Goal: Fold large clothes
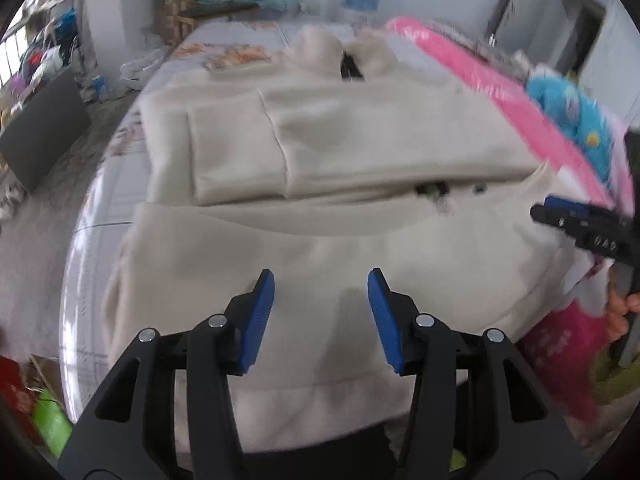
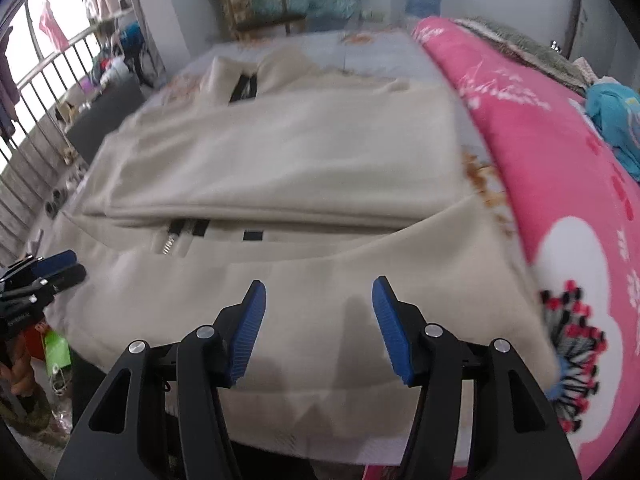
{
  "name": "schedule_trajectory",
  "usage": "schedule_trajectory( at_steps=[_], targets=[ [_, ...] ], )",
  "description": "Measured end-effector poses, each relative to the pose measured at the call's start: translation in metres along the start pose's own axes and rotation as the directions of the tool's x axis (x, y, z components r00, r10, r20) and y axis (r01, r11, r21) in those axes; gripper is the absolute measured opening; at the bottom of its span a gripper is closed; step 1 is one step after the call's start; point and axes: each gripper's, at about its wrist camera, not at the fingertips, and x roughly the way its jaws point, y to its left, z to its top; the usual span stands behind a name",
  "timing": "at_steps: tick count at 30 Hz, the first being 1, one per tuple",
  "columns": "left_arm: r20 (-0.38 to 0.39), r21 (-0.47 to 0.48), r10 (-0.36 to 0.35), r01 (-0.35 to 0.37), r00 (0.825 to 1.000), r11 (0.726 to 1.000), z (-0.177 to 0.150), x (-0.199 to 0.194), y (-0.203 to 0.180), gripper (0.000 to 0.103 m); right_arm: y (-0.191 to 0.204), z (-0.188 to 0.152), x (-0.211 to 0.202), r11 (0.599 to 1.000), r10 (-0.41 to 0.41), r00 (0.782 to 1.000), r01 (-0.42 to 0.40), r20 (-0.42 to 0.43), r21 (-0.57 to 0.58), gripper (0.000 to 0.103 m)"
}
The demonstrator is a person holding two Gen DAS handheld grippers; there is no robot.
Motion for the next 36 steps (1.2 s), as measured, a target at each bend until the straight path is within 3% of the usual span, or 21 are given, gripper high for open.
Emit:
schedule_trajectory(
  at_steps=[1, 3, 4, 5, 6, 9, 12, 14, 19, 22, 27, 29, 33, 36],
  targets=[
    [0.01, 0.015, 0.024, -0.024, 1.0, 1.0, -0.003, 0.002, -0.005, 0.045, 0.004, -0.001, 0.005, 1.0, -0.018, 1.0, 0.018, -0.019, -0.005, 0.051],
    [0.029, 0.062, 0.106, -0.108, 0.994, 0.992, -0.007, 0.006, -0.012, 0.028, 0.005, -0.006, 0.012, 0.999, -0.04, 0.998, 0.04, -0.043, -0.008, 0.04],
    [0.036, 0.079, 0.118, -0.121, 0.992, 0.99, -0.008, 0.005, -0.014, 0.024, 0.004, -0.008, 0.01, 0.999, -0.039, 0.999, 0.039, -0.033, -0.01, 0.027],
    [0.043, 0.094, 0.12, -0.124, 0.992, 0.988, -0.009, 0.005, -0.015, 0.007, 0.006, -0.008, 0.008, 0.999, -0.034, 0.999, 0.034, -0.032, -0.013, 0.016],
    [0.047, 0.102, 0.13, -0.134, 0.99, 0.986, -0.009, 0.004, -0.016, 0.003, 0.008, -0.009, 0.007, 1.0, -0.025, 0.999, 0.025, -0.033, -0.01, 0.005],
    [0.09, 0.104, 0.127, -0.136, 0.988, 0.985, -0.004, -0.007, -0.019, 0.001, 0.008, -0.006, -0.001, 1.0, -0.013, 1.0, 0.013, -0.006, 0.009, 0.003],
    [0.205, 0.086, 0.134, -0.155, 0.97, 0.984, 0.009, -0.043, -0.016, 0.001, 0.009, 0.008, -0.035, 0.999, -0.009, 0.993, 0.005, 0.114, 0.031, 0.003],
    [0.239, 0.078, 0.135, -0.158, 0.962, 0.984, 0.016, -0.049, -0.013, 0.001, 0.01, 0.015, -0.046, 0.999, -0.018, 0.986, 0.013, 0.165, 0.033, 0.003],
    [0.181, 0.084, 0.153, -0.17, 0.972, 0.982, 0.013, -0.001, -0.009, 0.001, 0.01, 0.015, 0.0, 0.998, -0.05, 0.992, 0.047, 0.112, 0.033, 0.003],
    [0.172, 0.142, 0.203, -0.228, 0.964, 0.963, 0.006, 0.018, -0.016, 0.002, 0.011, 0.009, 0.025, 0.997, -0.079, 0.993, 0.077, 0.084, 0.016, 0.003],
    [0.192, 0.169, 0.241, -0.274, 0.951, 0.947, 0.004, 0.021, -0.024, 0.002, 0.009, 0.008, 0.018, 0.997, -0.081, 0.994, 0.081, 0.079, 0.004, 0.005],
    [0.189, 0.172, 0.243, -0.276, 0.951, 0.946, 0.003, 0.02, -0.023, 0.002, 0.006, 0.008, 0.003, 0.997, -0.081, 0.992, 0.08, 0.093, 0.018, 0.011],
    [0.192, 0.164, 0.244, -0.276, 0.951, 0.947, 0.003, 0.021, -0.024, 0.002, 0.017, 0.008, -0.03, 1.0, 0.016, 0.986, -0.012, 0.169, -0.028, 0.018],
    [0.192, 0.155, 0.243, -0.274, 0.951, 0.949, 0.003, 0.02, -0.023, 0.002, 0.037, 0.005, -0.018, 0.993, 0.094, 0.987, -0.084, 0.131, -0.083, 0.018]
  ],
)
